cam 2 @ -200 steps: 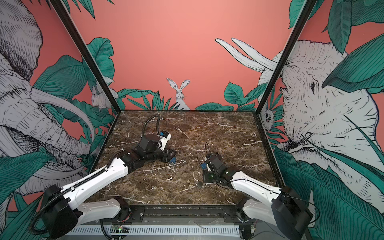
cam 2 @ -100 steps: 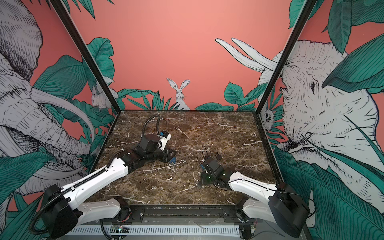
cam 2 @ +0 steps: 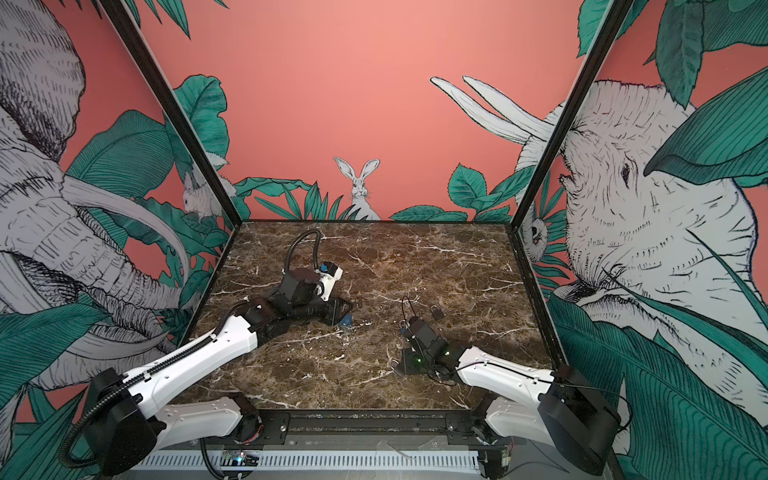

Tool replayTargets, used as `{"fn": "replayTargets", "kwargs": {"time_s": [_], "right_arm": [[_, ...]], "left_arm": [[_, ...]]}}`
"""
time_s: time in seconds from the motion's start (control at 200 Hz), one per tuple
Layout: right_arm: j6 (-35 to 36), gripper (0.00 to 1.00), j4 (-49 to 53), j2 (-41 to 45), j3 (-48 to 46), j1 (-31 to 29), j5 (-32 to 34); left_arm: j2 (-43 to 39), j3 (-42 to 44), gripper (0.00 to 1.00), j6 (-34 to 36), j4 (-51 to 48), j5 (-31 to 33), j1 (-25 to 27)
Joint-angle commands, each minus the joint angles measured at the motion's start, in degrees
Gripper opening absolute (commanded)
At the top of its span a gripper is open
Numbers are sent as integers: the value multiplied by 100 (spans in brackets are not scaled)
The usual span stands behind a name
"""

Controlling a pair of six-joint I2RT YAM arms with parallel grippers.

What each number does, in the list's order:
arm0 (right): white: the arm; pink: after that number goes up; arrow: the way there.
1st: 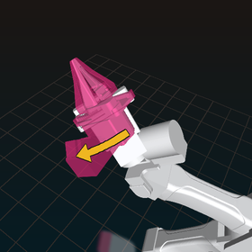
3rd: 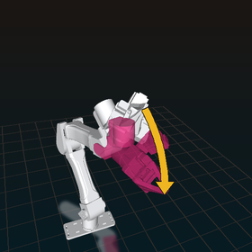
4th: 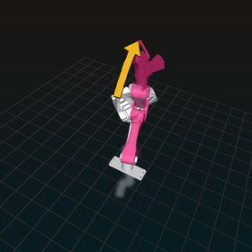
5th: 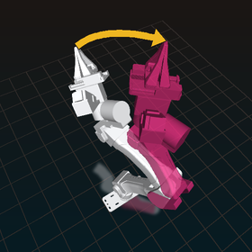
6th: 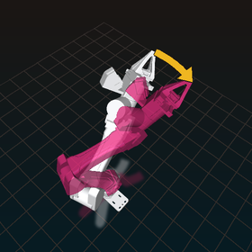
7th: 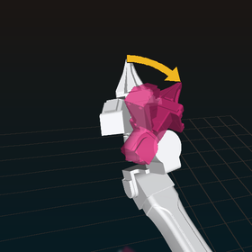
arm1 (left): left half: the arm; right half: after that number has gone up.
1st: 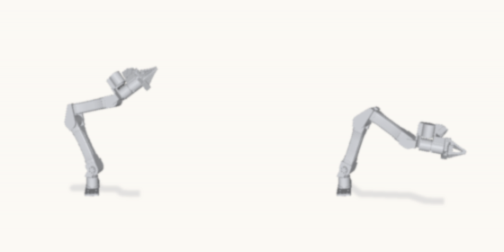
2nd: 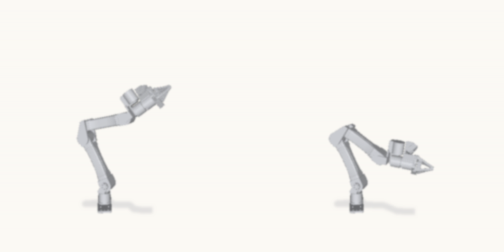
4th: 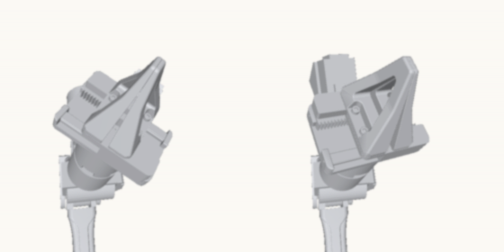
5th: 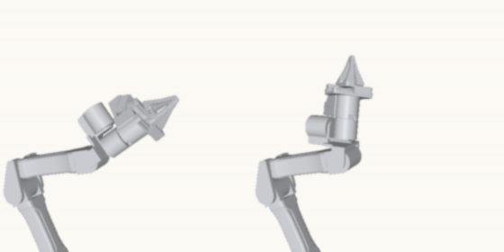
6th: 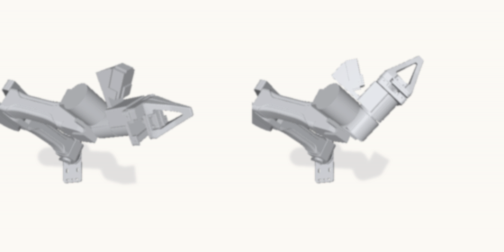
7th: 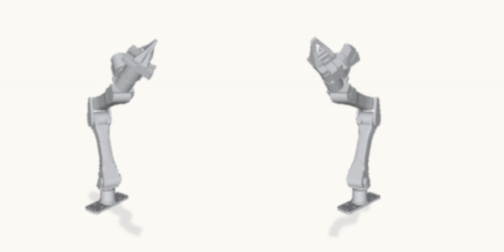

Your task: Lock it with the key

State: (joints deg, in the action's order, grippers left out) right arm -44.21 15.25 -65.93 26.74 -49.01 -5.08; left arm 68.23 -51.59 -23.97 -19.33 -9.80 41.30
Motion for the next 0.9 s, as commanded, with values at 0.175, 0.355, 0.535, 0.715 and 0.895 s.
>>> {"fn": "replayTargets", "kwargs": {"time_s": [0.175, 0.355, 0.535, 0.715, 0.895], "right_arm": [[71, 23, 980, 575, 619, -343, 790], [417, 24, 1506, 163, 1396, -827, 1422], [849, 25, 1678, -1069, 2491, -1313, 1902], [901, 37, 1269, -2124, 3292, -1411, 2059], [794, 53, 1017, -3317, 4243, -1416, 2063]], "left_arm": [[-219, 51, 39, -7, 18, 252, -34], [-496, 97, 40, -98, -340, 790, -78], [-977, 318, 41, -369, -740, 928, -638], [-1713, 686, 46, -649, -1068, 839, -1444], [-2162, 870, 48, -641, -1160, 309, -2299]]}}
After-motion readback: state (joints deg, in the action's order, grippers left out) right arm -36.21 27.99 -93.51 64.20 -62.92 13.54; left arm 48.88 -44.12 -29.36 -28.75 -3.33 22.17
